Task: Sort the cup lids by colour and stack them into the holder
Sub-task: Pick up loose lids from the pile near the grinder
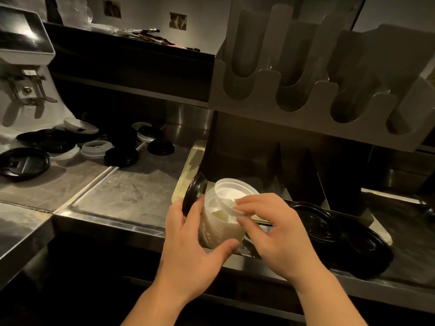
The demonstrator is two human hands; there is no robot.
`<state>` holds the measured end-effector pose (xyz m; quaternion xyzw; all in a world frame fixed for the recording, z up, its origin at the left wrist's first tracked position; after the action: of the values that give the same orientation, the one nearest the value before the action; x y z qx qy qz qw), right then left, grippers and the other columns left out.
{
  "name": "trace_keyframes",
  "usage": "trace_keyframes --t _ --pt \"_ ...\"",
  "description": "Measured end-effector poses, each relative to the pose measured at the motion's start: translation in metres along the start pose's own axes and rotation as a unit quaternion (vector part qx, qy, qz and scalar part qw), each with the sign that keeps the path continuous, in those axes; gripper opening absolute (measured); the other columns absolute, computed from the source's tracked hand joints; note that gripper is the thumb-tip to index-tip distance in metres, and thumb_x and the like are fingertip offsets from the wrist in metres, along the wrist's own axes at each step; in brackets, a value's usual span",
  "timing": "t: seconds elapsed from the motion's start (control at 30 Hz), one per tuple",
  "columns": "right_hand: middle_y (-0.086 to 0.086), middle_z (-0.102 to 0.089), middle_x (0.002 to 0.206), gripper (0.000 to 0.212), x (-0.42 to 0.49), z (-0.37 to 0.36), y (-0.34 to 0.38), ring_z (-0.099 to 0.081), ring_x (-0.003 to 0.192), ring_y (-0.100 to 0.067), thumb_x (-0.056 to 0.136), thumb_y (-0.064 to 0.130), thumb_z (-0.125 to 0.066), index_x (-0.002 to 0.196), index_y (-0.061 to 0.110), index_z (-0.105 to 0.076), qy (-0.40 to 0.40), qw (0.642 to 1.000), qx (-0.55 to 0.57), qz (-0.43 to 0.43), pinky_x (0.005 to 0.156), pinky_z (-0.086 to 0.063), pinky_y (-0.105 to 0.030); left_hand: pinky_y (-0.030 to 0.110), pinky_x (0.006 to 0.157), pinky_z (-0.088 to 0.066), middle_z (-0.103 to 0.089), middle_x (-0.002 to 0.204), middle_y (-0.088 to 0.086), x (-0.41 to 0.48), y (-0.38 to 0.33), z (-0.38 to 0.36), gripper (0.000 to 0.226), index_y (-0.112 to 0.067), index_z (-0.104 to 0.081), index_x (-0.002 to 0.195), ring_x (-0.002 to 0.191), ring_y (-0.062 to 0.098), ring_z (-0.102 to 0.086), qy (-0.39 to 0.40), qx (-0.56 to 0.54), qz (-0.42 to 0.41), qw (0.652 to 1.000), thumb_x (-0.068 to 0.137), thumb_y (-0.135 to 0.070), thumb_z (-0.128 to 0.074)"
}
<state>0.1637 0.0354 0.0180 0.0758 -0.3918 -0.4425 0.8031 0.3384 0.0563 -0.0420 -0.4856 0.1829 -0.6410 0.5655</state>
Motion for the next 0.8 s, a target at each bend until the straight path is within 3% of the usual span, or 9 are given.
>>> trace_keyframes --t 0.13,0.27,0.47,0.6,0.67,0.73,0.8 --pt "0.023 -0.069 0.109 0.022 0.005 -0.007 0.011 -0.057 0.113 0.002 0.094 0.038 -0.060 0.109 0.036 -0.075 0.058 0.997 -0.032 0.042 0.114 -0.032 -0.034 0.012 0.100 -0.030 -0.029 0.136 -0.019 0.001 0.006 -0.005 0.087 -0.040 -0.043 0.141 0.127 -0.004 -0.033 -0.040 -0.005 -0.019 0.999 0.067 -0.081 -0.062" --pt "0.023 -0.067 0.111 0.023 0.005 -0.003 0.012 -0.054 0.109 0.001 0.095 0.032 -0.060 0.114 0.034 -0.072 0.088 0.993 -0.065 0.034 0.101 -0.045 -0.026 0.021 0.101 -0.036 -0.032 0.134 -0.019 0.001 0.007 -0.009 0.083 -0.038 -0.046 0.140 0.125 0.001 -0.038 -0.052 0.001 -0.016 0.999 0.069 -0.078 -0.063" --pt "0.022 -0.061 0.097 0.032 0.010 -0.003 0.026 -0.047 0.090 -0.003 0.095 0.042 -0.036 0.100 0.037 -0.067 0.127 0.977 -0.164 0.039 0.083 -0.040 -0.021 0.025 0.101 -0.041 -0.027 0.134 -0.016 0.001 -0.004 -0.017 0.086 -0.040 -0.040 0.140 0.117 0.000 -0.033 -0.055 0.025 0.061 0.996 0.065 -0.068 -0.072" --pt "0.025 -0.057 0.103 0.027 0.004 -0.003 0.023 -0.046 0.099 0.000 0.095 0.043 -0.038 0.105 0.038 -0.063 0.122 0.984 -0.129 0.016 0.088 -0.040 -0.019 0.020 0.099 -0.041 -0.030 0.133 -0.021 -0.001 0.000 -0.006 0.086 -0.039 -0.044 0.140 0.121 -0.002 -0.040 -0.041 -0.034 0.029 0.998 0.065 -0.063 -0.079" --pt "0.030 -0.054 0.114 0.028 -0.001 -0.004 0.021 -0.045 0.112 0.005 0.094 0.048 -0.044 0.117 0.042 -0.061 0.108 0.988 -0.110 0.000 0.100 -0.037 -0.021 0.015 0.090 -0.043 -0.036 0.131 -0.023 -0.005 0.001 0.009 0.065 -0.043 -0.048 0.133 0.117 -0.004 -0.048 -0.073 -0.083 0.033 0.993 0.075 -0.044 -0.079" --pt "0.030 -0.054 0.119 0.035 -0.006 -0.002 0.021 -0.045 0.118 0.005 0.092 0.054 -0.048 0.122 0.041 -0.060 0.062 0.995 -0.082 -0.017 0.106 -0.036 -0.026 0.018 0.074 -0.051 -0.054 0.115 -0.012 -0.006 0.001 0.026 0.036 -0.042 -0.056 0.114 0.096 0.006 -0.061 -0.164 -0.159 0.031 0.973 0.089 -0.021 -0.069" --pt "0.026 -0.058 0.114 0.032 -0.009 0.000 0.024 -0.050 0.116 0.001 0.090 0.051 -0.051 0.116 0.036 -0.062 -0.012 0.999 -0.044 -0.014 0.103 -0.040 -0.029 0.023 0.066 -0.054 -0.062 0.092 -0.006 -0.004 -0.007 0.043 0.038 -0.042 -0.058 0.097 0.077 0.010 -0.062 -0.242 -0.211 0.042 0.946 0.095 -0.004 -0.060"
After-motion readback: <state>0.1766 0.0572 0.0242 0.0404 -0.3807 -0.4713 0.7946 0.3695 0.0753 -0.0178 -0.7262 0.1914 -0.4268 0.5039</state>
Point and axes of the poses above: each hand's wrist, its own x-axis towards the middle knuckle, its own z-axis out of the back of the hand, y = z × x, the point moved 1 cm from there along x, towards the middle knuckle
